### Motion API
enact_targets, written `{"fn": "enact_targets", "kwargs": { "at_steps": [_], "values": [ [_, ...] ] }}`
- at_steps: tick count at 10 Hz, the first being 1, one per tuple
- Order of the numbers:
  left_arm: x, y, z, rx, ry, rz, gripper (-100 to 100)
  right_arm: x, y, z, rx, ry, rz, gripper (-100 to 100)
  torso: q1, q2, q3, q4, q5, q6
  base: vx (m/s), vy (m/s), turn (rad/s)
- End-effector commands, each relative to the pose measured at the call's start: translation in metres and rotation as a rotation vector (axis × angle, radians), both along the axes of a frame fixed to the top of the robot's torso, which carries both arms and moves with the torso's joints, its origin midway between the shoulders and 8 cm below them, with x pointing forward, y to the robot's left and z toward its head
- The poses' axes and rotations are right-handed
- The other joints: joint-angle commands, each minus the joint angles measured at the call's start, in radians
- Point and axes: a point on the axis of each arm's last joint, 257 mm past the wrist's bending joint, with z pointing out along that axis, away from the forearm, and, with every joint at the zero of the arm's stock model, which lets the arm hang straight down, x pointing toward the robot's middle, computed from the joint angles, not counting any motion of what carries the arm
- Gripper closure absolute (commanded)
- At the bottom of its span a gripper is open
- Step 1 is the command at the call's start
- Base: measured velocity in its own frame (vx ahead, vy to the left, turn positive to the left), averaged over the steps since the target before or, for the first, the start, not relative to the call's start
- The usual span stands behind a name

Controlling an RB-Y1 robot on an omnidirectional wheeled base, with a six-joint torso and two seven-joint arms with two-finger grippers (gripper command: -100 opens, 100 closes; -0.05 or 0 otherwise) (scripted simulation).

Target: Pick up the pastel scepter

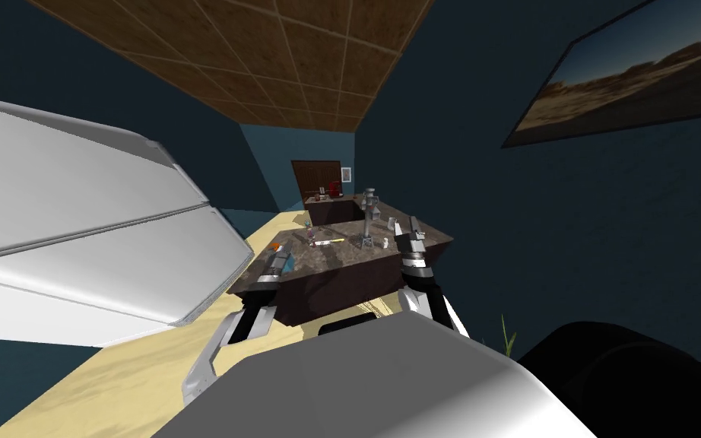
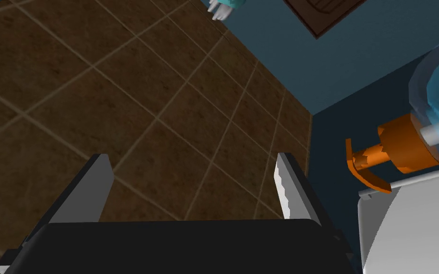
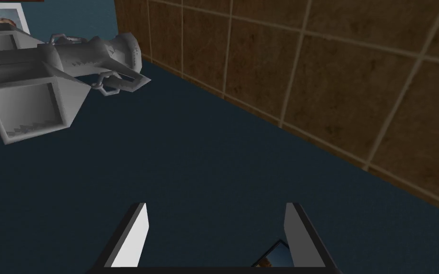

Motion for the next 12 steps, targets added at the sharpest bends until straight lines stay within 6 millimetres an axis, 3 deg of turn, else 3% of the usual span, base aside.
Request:
{"fn": "enact_targets", "kwargs": {
  "at_steps": [1, 7, 12],
  "values": [
    [0.008, 0.015, -0.016, 0.066, 0.042, 0.039, -100, 0.000, 0.000, 0.000, 0.000, 0.000, 0.000, 0, 0.000, 0.000, 0.000, 0.000, 0.000, 0.000, 0.014, -0.110, -0.126],
    [0.033, 0.082, -0.069, 0.269, 0.194, 0.187, -100, 0.000, 0.000, 0.000, 0.000, 0.000, 0.000, 0, 0.004, -0.003, -0.002, -0.001, 0.001, 0.000, 0.035, -0.077, -0.148],
    [0.041, 0.143, -0.096, 0.376, 0.300, 0.301, -100, 0.000, 0.000, 0.000, 0.000, 0.000, 0.000, 0, 0.006, -0.003, -0.002, -0.001, 0.001, 0.000, 0.049, -0.047, -0.155]
  ]
}}
